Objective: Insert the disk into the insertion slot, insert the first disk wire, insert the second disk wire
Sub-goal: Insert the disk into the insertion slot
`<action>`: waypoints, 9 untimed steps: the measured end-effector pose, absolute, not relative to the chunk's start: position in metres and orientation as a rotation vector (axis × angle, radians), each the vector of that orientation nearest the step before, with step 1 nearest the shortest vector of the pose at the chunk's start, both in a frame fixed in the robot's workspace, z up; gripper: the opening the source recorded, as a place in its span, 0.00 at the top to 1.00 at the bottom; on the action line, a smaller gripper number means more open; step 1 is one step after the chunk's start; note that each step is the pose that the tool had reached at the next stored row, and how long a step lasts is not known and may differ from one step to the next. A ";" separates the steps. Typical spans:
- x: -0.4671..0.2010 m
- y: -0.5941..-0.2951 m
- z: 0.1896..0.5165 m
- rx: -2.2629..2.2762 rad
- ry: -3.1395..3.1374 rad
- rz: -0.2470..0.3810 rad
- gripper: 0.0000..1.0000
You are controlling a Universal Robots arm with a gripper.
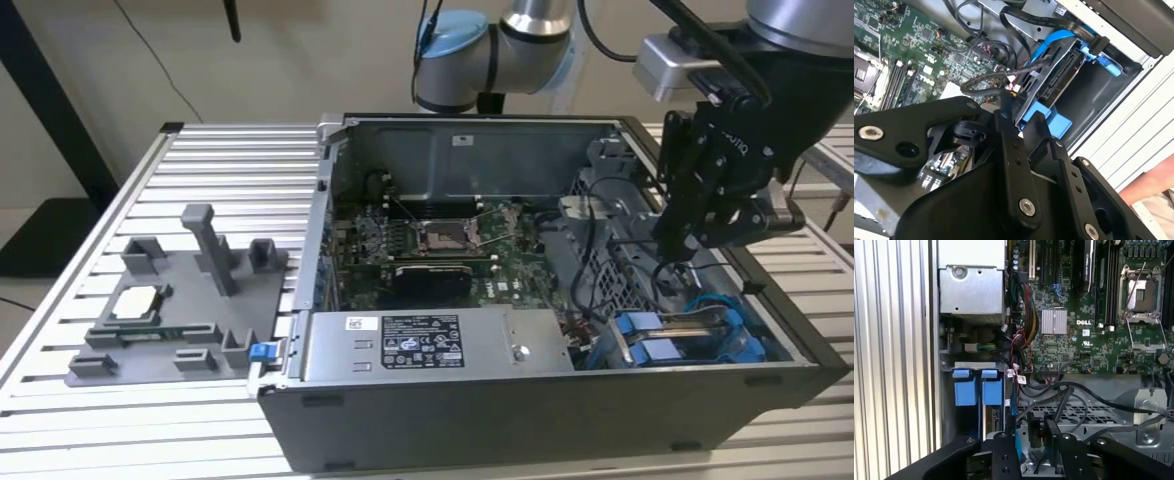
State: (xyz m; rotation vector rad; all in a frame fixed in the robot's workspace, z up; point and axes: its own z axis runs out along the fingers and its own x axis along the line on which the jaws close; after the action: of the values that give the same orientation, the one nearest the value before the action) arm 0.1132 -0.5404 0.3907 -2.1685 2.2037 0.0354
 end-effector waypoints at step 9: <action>0.113 -0.540 0.390 -2.169 2.203 0.035 1.00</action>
State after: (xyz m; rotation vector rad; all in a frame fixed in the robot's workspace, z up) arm 0.1134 -0.5403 0.3905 -2.1688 2.2030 0.0350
